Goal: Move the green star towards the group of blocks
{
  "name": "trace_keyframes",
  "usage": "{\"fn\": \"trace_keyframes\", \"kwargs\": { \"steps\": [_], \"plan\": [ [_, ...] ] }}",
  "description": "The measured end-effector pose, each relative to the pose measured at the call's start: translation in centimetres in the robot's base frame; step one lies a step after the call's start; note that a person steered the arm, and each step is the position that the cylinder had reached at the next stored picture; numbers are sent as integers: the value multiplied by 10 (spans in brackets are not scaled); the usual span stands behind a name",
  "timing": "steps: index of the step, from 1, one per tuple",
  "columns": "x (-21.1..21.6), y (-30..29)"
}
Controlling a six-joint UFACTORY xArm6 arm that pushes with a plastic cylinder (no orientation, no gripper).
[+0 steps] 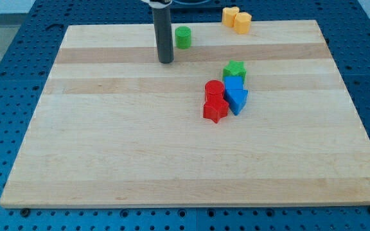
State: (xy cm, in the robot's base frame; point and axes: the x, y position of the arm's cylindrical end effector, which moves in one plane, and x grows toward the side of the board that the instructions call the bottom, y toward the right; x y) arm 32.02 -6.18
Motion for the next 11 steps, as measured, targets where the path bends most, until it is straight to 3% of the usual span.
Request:
{"fn": "trace_keyframes", "kwargs": {
  "steps": [1,3,5,7,9,11],
  "plan": [
    [18,14],
    [34,100],
    [34,205],
    [30,233],
    [3,302],
    [43,264]
  ]
}}
